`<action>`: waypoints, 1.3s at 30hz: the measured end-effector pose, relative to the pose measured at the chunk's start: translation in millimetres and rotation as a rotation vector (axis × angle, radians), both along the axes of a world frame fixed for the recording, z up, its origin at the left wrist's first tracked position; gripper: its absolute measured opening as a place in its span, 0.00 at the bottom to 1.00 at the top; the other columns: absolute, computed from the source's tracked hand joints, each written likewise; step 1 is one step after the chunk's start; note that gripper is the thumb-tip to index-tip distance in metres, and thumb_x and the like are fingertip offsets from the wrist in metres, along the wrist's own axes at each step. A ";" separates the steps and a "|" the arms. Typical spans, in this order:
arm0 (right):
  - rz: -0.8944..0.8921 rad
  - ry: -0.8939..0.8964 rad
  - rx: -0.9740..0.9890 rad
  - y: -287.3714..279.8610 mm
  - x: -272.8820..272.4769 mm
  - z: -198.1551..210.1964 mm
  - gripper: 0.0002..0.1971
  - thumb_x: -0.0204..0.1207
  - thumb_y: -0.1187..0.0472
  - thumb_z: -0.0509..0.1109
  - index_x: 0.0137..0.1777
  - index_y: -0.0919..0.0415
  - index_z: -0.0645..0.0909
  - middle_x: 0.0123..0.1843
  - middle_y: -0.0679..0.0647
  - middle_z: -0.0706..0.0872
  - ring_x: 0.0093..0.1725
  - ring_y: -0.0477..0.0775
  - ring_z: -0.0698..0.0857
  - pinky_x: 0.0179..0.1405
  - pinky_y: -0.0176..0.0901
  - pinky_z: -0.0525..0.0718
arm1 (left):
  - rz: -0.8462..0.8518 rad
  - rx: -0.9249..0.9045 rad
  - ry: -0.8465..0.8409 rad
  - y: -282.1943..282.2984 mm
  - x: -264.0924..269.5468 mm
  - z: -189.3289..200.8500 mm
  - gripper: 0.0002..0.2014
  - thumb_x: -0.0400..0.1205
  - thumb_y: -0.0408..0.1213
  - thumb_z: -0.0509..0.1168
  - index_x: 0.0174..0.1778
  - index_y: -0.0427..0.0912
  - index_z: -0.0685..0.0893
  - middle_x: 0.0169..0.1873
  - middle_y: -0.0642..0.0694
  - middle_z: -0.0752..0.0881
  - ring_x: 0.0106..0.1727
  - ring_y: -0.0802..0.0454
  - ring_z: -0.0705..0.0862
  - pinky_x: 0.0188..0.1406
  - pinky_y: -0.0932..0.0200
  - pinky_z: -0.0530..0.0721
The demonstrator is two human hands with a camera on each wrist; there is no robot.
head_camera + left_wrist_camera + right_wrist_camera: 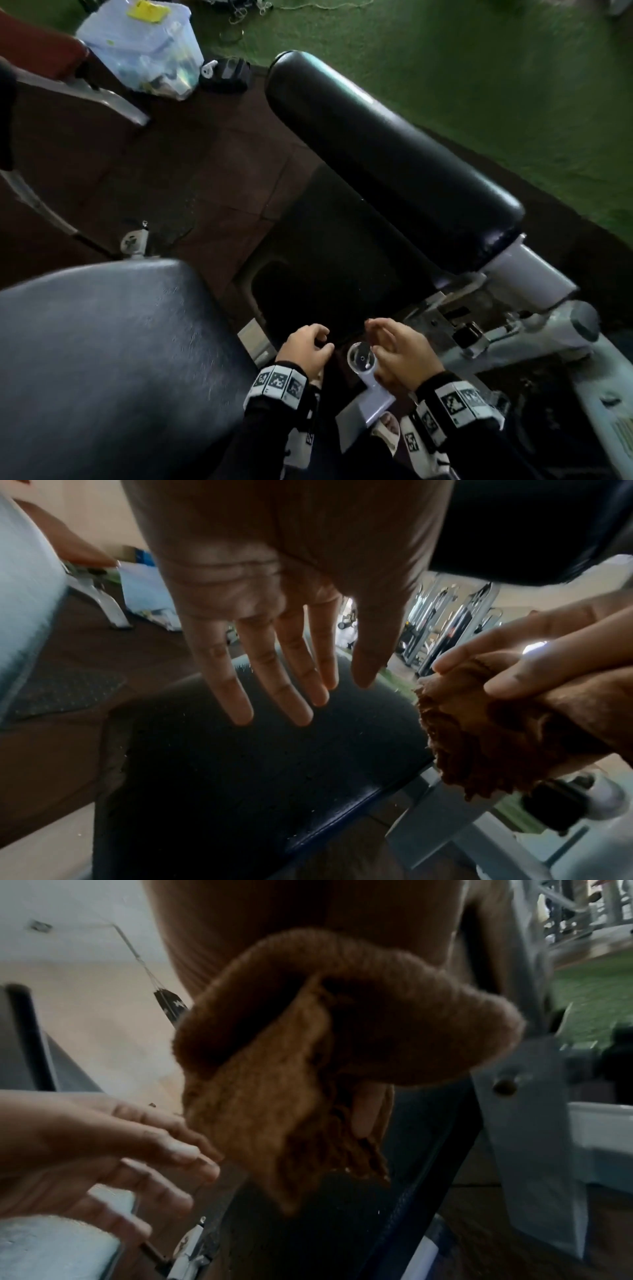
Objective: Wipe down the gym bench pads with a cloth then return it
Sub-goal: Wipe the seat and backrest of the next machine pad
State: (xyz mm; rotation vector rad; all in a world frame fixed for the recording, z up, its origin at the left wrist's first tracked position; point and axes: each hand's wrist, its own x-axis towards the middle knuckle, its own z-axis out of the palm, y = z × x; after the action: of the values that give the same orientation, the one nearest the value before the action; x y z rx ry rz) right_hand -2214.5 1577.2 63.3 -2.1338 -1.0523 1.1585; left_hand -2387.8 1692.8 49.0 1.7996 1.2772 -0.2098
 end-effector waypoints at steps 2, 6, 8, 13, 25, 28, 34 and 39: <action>-0.009 -0.046 -0.010 15.5 -4.8 -19.9 0.21 0.69 0.60 0.69 0.59 0.38 0.78 0.53 0.40 0.84 0.52 0.38 0.83 0.54 0.43 0.84 | -0.019 -0.011 0.043 22.0 8.1 -21.7 0.14 0.78 0.45 0.67 0.59 0.53 0.82 0.53 0.58 0.84 0.51 0.58 0.84 0.58 0.57 0.81; 0.026 -0.125 -0.084 47.5 -6.6 -57.8 0.24 0.68 0.58 0.67 0.64 0.36 0.76 0.55 0.38 0.81 0.53 0.40 0.83 0.53 0.42 0.83 | -0.076 -0.023 0.065 59.0 26.2 -65.6 0.17 0.78 0.44 0.66 0.64 0.51 0.80 0.59 0.53 0.82 0.57 0.54 0.83 0.61 0.56 0.79; 0.011 -0.155 -0.077 64.4 -2.9 -76.2 0.25 0.68 0.59 0.67 0.65 0.38 0.76 0.57 0.40 0.81 0.55 0.44 0.84 0.54 0.47 0.83 | -0.102 -0.020 0.068 75.6 33.2 -86.7 0.20 0.79 0.43 0.66 0.68 0.50 0.78 0.64 0.51 0.78 0.61 0.53 0.81 0.63 0.55 0.79; 0.004 -0.301 0.007 100.7 16.1 -107.9 0.25 0.68 0.61 0.70 0.67 0.46 0.77 0.62 0.48 0.80 0.59 0.51 0.82 0.56 0.50 0.82 | -0.142 0.048 0.096 104.8 38.6 -131.4 0.29 0.77 0.39 0.68 0.75 0.50 0.70 0.76 0.49 0.66 0.72 0.48 0.72 0.69 0.53 0.74; 0.203 -0.623 0.282 93.6 26.2 -129.6 0.34 0.67 0.69 0.71 0.76 0.57 0.70 0.77 0.59 0.71 0.81 0.57 0.61 0.80 0.57 0.56 | -0.178 0.131 0.173 101.6 2.1 -171.7 0.48 0.75 0.50 0.73 0.79 0.70 0.44 0.81 0.59 0.34 0.83 0.56 0.39 0.76 0.30 0.58; 0.249 -0.663 -0.016 81.9 23.3 -148.4 0.42 0.70 0.62 0.69 0.80 0.52 0.49 0.83 0.48 0.50 0.83 0.51 0.42 0.80 0.50 0.33 | -0.180 0.098 0.107 101.1 -2.2 -180.8 0.50 0.75 0.48 0.73 0.77 0.74 0.40 0.77 0.66 0.28 0.80 0.61 0.33 0.73 0.26 0.58; 0.177 -0.856 -0.175 74.0 20.0 -169.2 0.31 0.78 0.38 0.41 0.81 0.40 0.43 0.84 0.45 0.37 0.81 0.54 0.31 0.79 0.51 0.30 | -0.143 0.079 0.019 98.5 -4.5 -189.2 0.52 0.74 0.44 0.75 0.73 0.78 0.39 0.73 0.70 0.27 0.75 0.66 0.29 0.70 0.20 0.53; 0.179 -0.950 -0.054 109.9 17.1 -183.5 0.29 0.80 0.38 0.45 0.81 0.43 0.52 0.84 0.50 0.45 0.82 0.54 0.40 0.80 0.52 0.38 | -0.127 0.067 -0.001 99.5 -4.8 -191.0 0.52 0.73 0.42 0.75 0.73 0.77 0.39 0.74 0.70 0.28 0.75 0.66 0.30 0.70 0.20 0.54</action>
State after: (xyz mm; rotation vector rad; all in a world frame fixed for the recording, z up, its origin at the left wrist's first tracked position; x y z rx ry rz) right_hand -2197.4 1687.1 -120.2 -2.7257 -1.6173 0.1572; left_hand -2392.6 1792.3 -142.0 1.9403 1.1828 -0.2392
